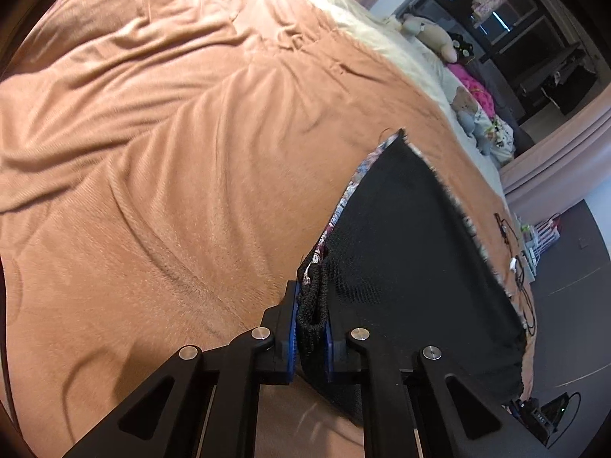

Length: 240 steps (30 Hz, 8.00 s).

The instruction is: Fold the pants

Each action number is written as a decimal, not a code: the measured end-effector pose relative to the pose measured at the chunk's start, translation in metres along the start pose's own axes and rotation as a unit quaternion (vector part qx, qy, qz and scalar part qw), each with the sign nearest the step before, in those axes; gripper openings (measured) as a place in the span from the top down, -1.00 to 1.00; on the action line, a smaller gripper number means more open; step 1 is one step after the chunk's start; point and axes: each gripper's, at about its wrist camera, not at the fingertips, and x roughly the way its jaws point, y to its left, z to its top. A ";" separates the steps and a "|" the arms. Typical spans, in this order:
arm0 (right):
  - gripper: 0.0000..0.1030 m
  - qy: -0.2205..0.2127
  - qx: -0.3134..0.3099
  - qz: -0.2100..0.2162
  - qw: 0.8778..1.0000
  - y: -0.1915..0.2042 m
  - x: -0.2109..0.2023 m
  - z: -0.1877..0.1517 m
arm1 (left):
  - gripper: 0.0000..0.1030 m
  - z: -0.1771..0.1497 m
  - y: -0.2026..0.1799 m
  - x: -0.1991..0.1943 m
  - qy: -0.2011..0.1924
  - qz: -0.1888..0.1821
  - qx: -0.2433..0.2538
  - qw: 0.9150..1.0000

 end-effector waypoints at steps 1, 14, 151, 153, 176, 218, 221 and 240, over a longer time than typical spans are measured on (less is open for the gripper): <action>0.88 -0.001 -0.003 0.002 1.000 0.003 -0.004 0.000 | 0.78 0.001 -0.003 -0.004 -0.002 -0.002 0.002 1.000; 0.90 0.015 -0.019 0.006 1.000 0.012 -0.040 -0.007 | 0.78 -0.021 0.001 -0.071 -0.002 -0.019 -0.007 1.000; 0.43 0.030 -0.300 -0.210 0.930 0.067 -0.001 -0.010 | 0.96 -0.017 -0.038 0.046 0.068 0.112 0.242 0.961; 0.43 0.034 -0.301 -0.213 0.929 0.068 0.008 -0.006 | 0.96 -0.017 -0.033 0.048 0.072 0.118 0.236 0.962; -0.23 0.016 -0.291 -0.166 0.942 0.084 -0.057 -0.023 | 0.01 -0.061 -0.012 -0.069 0.063 0.073 0.192 0.977; -0.23 0.014 -0.218 -0.037 0.975 0.059 -0.182 -0.147 | 0.01 -0.233 0.055 -0.203 0.017 -0.031 0.032 0.999; -0.23 0.018 -0.205 -0.026 0.978 0.054 -0.181 -0.159 | 0.01 -0.239 0.064 -0.197 0.026 -0.037 0.009 0.999; -0.22 0.083 -0.214 0.003 0.973 0.077 -0.105 -0.204 | 0.01 -0.243 0.093 -0.146 0.038 -0.094 -0.091 0.991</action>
